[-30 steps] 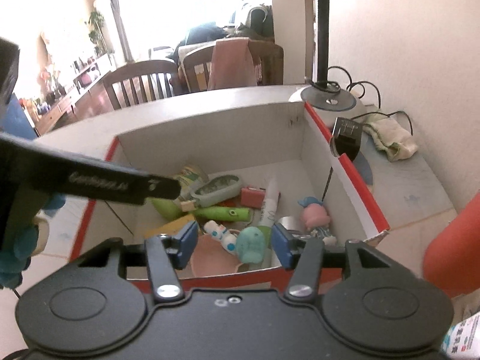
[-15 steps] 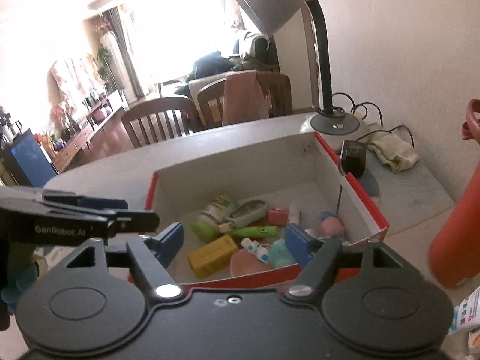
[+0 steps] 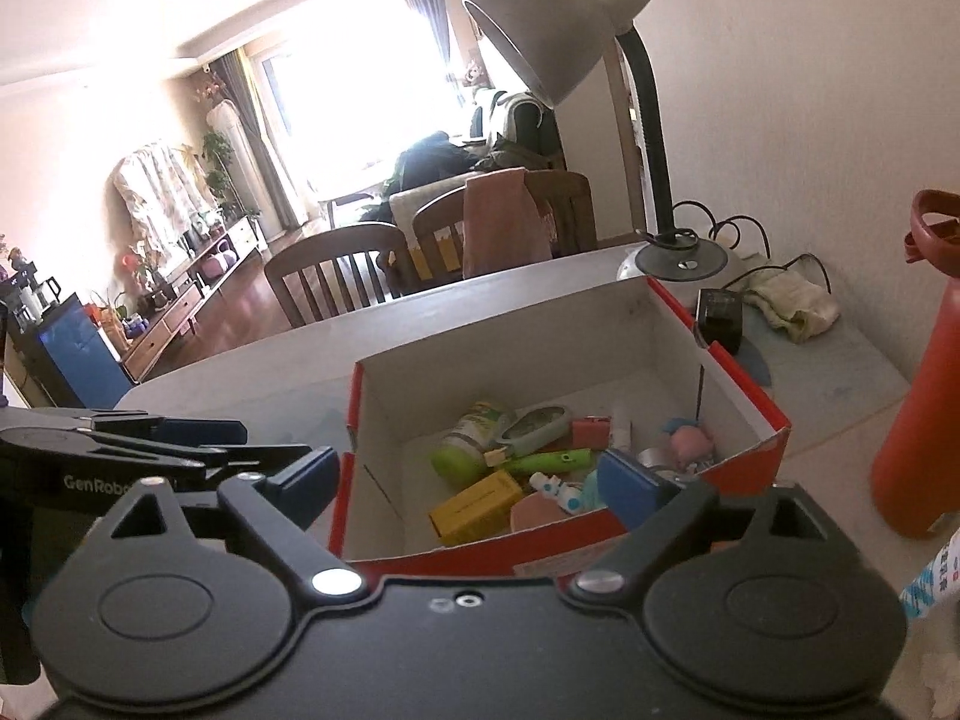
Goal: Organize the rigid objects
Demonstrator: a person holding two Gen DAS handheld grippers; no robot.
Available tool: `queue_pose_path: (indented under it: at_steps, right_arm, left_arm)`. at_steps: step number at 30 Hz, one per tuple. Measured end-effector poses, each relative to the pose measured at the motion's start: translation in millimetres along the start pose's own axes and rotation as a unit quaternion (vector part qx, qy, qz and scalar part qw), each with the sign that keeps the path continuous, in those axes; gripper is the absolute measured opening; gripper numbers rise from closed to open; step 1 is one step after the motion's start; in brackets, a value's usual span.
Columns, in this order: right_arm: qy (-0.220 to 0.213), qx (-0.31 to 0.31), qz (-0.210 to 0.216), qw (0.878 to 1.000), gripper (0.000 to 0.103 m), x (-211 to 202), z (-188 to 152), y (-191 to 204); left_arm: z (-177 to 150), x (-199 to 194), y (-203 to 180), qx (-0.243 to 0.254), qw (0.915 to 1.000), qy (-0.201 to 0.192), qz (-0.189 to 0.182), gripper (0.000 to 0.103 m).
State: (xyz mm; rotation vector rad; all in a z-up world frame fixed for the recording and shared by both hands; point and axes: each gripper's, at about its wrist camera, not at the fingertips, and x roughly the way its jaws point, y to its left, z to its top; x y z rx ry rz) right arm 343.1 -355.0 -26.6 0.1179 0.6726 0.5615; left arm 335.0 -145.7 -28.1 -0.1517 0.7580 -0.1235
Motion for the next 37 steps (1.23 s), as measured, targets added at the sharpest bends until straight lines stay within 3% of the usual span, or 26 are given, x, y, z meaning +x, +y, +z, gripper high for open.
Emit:
queue_pose_path:
  at_steps: [2, 7, 16, 37]
  right_arm:
    - [-0.006, 0.001, -0.002, 1.0, 0.1, -4, -1, 2]
    - [-0.013, 0.012, -0.01, 1.0, 0.102, -13, -3, 4]
    - [-0.016, 0.023, -0.032, 0.999, 0.102, -23, -10, 1]
    - [-0.012, 0.032, -0.029, 0.999, 0.102, -34, -19, -6]
  left_arm:
    - [-1, -3, 0, 0.0, 1.0, -0.002, 0.0, 0.087]
    - [-4, -10, -2, 0.003, 1.0, -0.006, 0.0, 0.102]
    - [-7, -15, -9, 0.015, 0.9998, -0.013, 0.009, 0.102]
    - [-13, -17, -27, 0.019, 0.9997, -0.015, 0.008, 0.102]
